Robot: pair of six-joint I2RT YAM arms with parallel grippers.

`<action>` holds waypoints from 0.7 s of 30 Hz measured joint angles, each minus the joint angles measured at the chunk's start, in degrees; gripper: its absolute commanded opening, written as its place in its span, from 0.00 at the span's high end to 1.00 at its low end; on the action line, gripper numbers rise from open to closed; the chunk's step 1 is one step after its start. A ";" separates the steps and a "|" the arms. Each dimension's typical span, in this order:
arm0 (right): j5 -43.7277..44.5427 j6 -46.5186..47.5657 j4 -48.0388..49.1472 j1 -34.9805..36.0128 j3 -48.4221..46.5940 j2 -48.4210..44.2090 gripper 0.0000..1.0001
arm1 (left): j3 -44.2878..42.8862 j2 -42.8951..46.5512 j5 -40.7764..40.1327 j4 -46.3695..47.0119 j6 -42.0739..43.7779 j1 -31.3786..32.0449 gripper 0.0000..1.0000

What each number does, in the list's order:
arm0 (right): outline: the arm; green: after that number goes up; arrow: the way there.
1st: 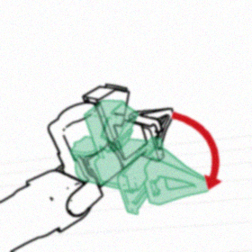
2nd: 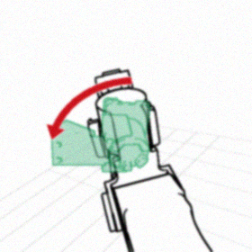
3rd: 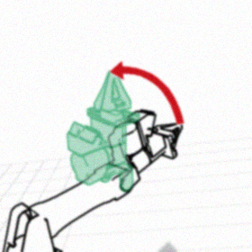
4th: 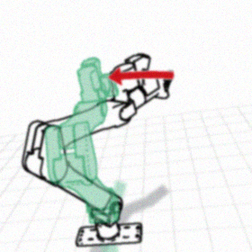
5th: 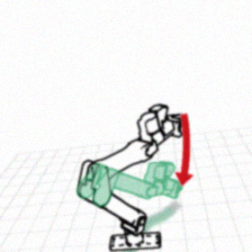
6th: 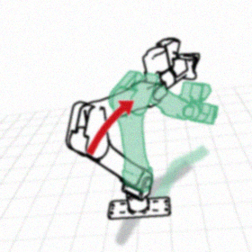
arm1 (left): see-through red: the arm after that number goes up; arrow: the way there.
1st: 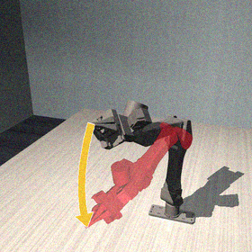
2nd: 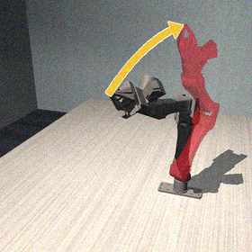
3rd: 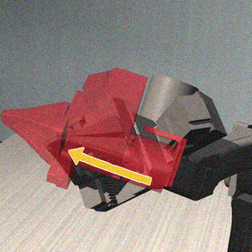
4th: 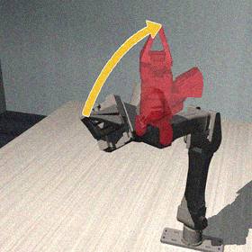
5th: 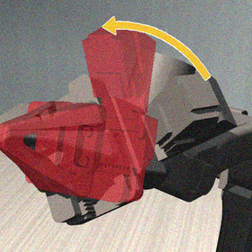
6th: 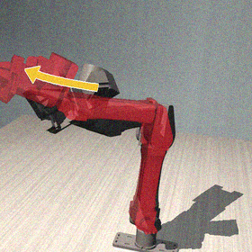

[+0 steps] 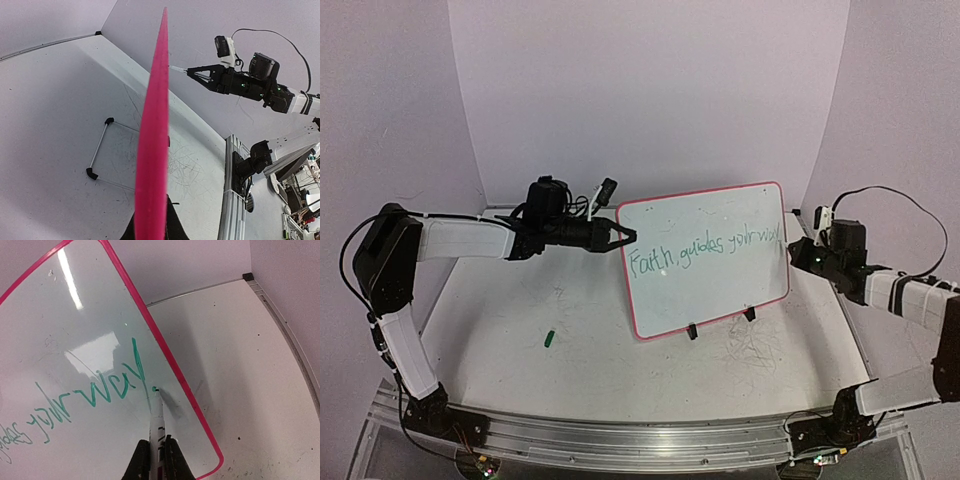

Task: Write a sentence on the whiteboard
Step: Write a sentence on the whiteboard, then place the whiteboard at the center of the board.

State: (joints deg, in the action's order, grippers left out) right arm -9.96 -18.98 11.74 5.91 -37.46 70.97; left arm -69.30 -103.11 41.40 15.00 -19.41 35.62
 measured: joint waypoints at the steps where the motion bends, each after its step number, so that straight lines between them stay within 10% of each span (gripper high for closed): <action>1: 0.23 -0.27 -1.33 0.00 -0.07 -1.25 1.00 | 0.00 0.00 -0.06 -0.01 0.09 0.00 0.84; 11: 1.47 1.05 -12.56 0.00 -6.17 -16.03 1.00 | 0.14 2.12 -8.13 -7.45 2.24 -0.46 0.25; 21: -2.65 5.41 -18.66 0.02 -9.98 -15.22 1.00 | 4.30 27.07 -20.23 -18.32 -0.13 -0.59 0.16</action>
State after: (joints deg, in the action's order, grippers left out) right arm -12.61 -13.57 -6.92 5.93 -47.44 55.75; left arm -65.00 -76.04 21.18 -3.32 -19.54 35.03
